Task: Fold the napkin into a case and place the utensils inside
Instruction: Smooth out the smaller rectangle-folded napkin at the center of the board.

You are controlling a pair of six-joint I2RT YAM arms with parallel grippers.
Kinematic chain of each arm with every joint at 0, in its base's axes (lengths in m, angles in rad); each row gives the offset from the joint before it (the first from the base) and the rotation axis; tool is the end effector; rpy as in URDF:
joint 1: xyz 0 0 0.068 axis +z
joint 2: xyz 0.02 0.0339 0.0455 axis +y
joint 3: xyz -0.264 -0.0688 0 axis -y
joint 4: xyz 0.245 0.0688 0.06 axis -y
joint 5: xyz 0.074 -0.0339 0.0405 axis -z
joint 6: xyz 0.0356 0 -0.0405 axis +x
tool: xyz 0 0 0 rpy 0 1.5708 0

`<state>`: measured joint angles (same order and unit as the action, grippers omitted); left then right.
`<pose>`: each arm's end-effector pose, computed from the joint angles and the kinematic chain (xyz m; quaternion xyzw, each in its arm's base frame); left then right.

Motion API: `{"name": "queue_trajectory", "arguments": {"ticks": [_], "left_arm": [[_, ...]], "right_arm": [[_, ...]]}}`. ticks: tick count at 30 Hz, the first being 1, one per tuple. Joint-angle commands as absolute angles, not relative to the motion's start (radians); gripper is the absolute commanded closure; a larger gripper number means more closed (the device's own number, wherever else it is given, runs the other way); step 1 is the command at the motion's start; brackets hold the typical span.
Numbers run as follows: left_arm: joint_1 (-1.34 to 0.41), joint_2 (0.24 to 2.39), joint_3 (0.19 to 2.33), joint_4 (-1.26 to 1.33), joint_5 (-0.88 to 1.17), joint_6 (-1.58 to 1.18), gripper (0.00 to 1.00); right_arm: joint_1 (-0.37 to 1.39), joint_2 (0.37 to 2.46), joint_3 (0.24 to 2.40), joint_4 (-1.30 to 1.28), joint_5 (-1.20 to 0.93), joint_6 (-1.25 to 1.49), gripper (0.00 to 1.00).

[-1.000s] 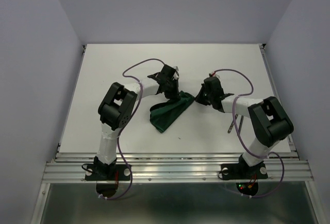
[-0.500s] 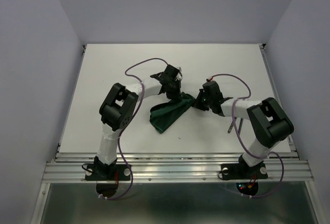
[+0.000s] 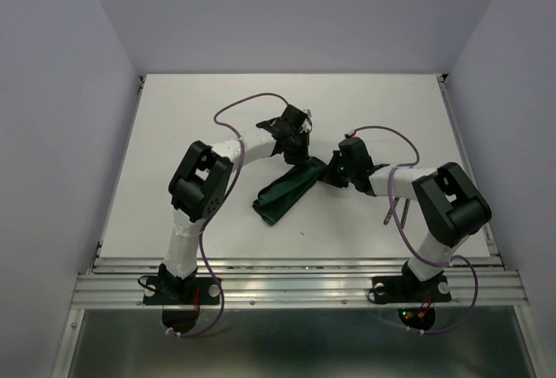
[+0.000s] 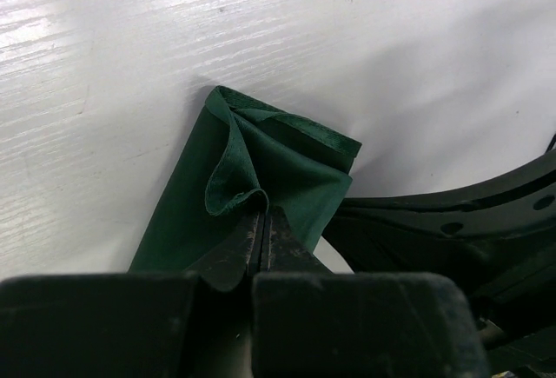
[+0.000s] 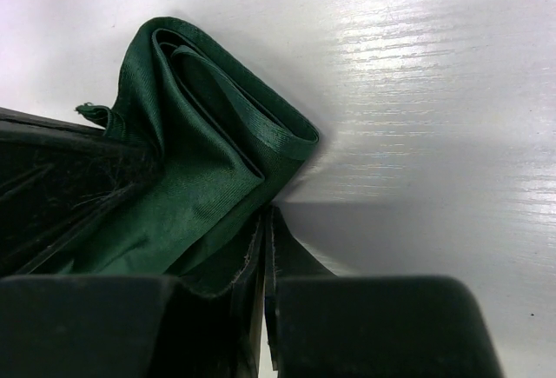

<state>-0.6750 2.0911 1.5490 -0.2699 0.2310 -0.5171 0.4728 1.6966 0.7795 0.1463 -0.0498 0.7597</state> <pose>0.3594 -0.2981 0.1887 0.1153 0.9165 -0.2951 0.2444 0.2915 0.1511 0.1411 0.1220 0.9127 0.2437 0.3044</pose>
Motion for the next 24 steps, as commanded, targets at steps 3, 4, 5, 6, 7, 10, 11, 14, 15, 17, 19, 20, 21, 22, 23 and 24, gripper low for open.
{"name": "queue_trajectory", "arguments": {"ticks": [3,4,5,6,7,10,11,14,15,17,19,20,21,22,23,24], "left_arm": [[-0.693,2.054,1.609,-0.305,0.226,-0.511,1.0],[-0.696,2.059,1.611,-0.307,0.225,-0.514,1.0],[-0.696,2.06,1.614,-0.308,0.225,-0.518,1.0],[-0.698,2.063,1.615,-0.31,0.225,-0.52,1.0],[-0.703,2.068,1.617,-0.31,0.225,-0.52,1.0],[-0.706,2.078,1.618,-0.311,0.225,-0.526,1.0],[-0.709,2.08,1.618,-0.311,0.225,-0.528,1.0],[-0.713,2.08,1.617,-0.31,0.224,-0.535,0.99],[-0.715,2.08,1.614,-0.305,0.221,-0.537,0.97],[-0.715,2.075,1.609,-0.304,0.216,-0.54,0.91],[-0.716,2.069,1.603,-0.299,0.213,-0.545,0.84],[-0.716,2.066,1.597,-0.296,0.209,-0.545,0.81],[-0.716,2.06,1.594,-0.295,0.206,-0.546,0.78],[-0.716,2.056,1.588,-0.29,0.198,-0.546,0.73],[-0.716,2.052,1.588,-0.288,0.198,-0.546,0.71],[-0.716,2.048,1.582,-0.284,0.195,-0.545,0.69]], "right_arm": [[0.483,1.717,0.813,0.183,-0.052,0.773,0.95],[0.483,1.717,0.815,0.183,-0.051,0.773,0.95],[0.483,1.718,0.815,0.183,-0.051,0.773,0.95],[0.483,1.718,0.816,0.183,-0.052,0.772,0.95],[0.483,1.718,0.818,0.183,-0.052,0.772,0.95],[0.483,1.717,0.821,0.181,-0.052,0.772,0.95],[0.483,1.717,0.819,0.181,-0.052,0.773,0.95],[0.483,1.718,0.819,0.181,-0.051,0.773,0.95],[0.483,1.718,0.819,0.181,-0.052,0.775,0.95],[0.483,1.718,0.819,0.181,-0.051,0.775,0.95],[0.483,1.717,0.819,0.179,-0.046,0.775,0.95],[0.483,1.717,0.818,0.178,-0.046,0.773,0.95],[0.483,1.717,0.819,0.175,-0.045,0.775,0.95],[0.483,1.715,0.818,0.172,-0.04,0.772,0.95],[0.483,1.715,0.818,0.169,-0.038,0.772,0.95],[0.483,1.712,0.819,0.163,-0.026,0.772,0.95]]}}
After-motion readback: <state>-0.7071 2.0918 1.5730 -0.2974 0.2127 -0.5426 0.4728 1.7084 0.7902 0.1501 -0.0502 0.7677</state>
